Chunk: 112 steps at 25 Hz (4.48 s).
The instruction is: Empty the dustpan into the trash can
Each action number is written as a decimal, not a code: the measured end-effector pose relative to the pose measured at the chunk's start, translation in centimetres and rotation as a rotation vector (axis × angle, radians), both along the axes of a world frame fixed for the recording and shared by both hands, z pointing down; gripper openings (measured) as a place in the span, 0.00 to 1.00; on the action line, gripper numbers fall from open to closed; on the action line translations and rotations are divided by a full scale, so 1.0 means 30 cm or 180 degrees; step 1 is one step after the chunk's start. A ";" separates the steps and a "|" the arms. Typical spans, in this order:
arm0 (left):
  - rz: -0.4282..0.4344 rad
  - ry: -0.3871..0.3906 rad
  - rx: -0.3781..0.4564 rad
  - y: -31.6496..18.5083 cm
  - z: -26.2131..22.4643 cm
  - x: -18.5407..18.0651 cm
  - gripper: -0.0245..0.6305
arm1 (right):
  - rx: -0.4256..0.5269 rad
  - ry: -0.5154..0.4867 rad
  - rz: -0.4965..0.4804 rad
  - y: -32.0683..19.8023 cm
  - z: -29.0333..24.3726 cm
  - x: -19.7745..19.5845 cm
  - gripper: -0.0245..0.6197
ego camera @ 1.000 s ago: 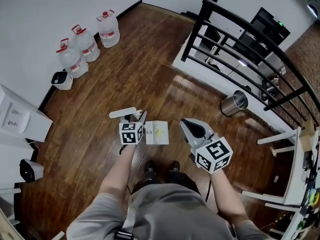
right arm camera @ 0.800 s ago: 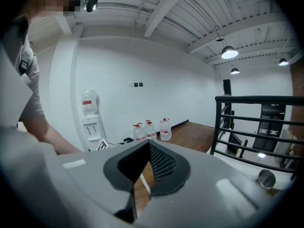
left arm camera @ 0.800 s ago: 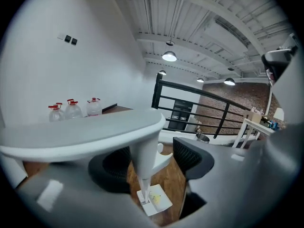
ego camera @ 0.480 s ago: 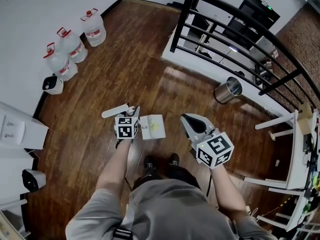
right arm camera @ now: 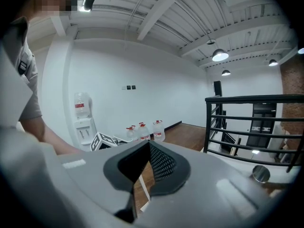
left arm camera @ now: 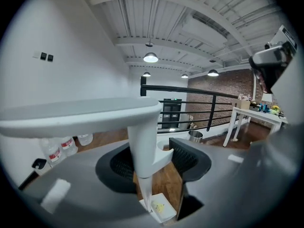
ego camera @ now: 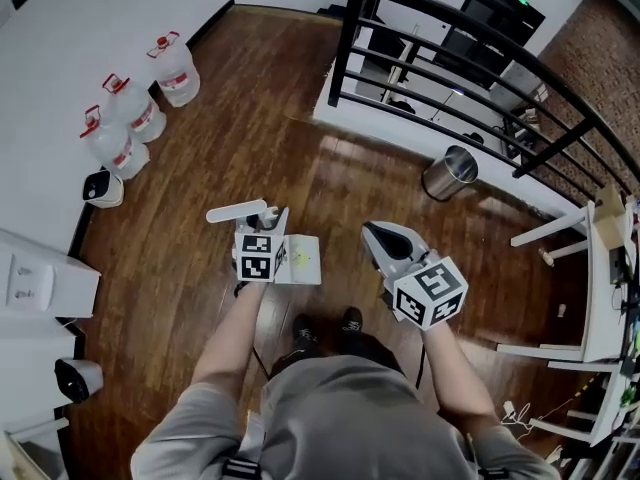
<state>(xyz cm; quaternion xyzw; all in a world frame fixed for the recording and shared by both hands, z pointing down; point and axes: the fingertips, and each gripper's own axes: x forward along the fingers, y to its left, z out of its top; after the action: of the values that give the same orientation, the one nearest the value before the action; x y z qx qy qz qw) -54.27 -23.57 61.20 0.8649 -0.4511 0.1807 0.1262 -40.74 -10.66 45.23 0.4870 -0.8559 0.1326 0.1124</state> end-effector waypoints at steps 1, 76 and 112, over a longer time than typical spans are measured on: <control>0.0037 0.0014 0.0058 -0.002 -0.036 0.015 0.35 | 0.0010 -0.0010 0.0009 0.000 -0.005 0.006 0.04; 0.2059 0.0487 0.1012 -0.943 -0.981 3.219 0.35 | 0.0707 -0.0223 0.2442 -0.568 -0.230 2.885 0.04; 0.2832 -0.0040 0.0827 -0.761 -0.713 4.517 0.33 | 0.0541 -0.0147 0.2435 -0.674 -0.175 3.843 0.04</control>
<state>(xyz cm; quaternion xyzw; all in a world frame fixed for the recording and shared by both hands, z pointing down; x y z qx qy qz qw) 81.26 -46.40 39.81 0.9819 -0.0558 0.1644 -0.0758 74.55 -30.87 39.98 0.7753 -0.6228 0.1045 -0.0052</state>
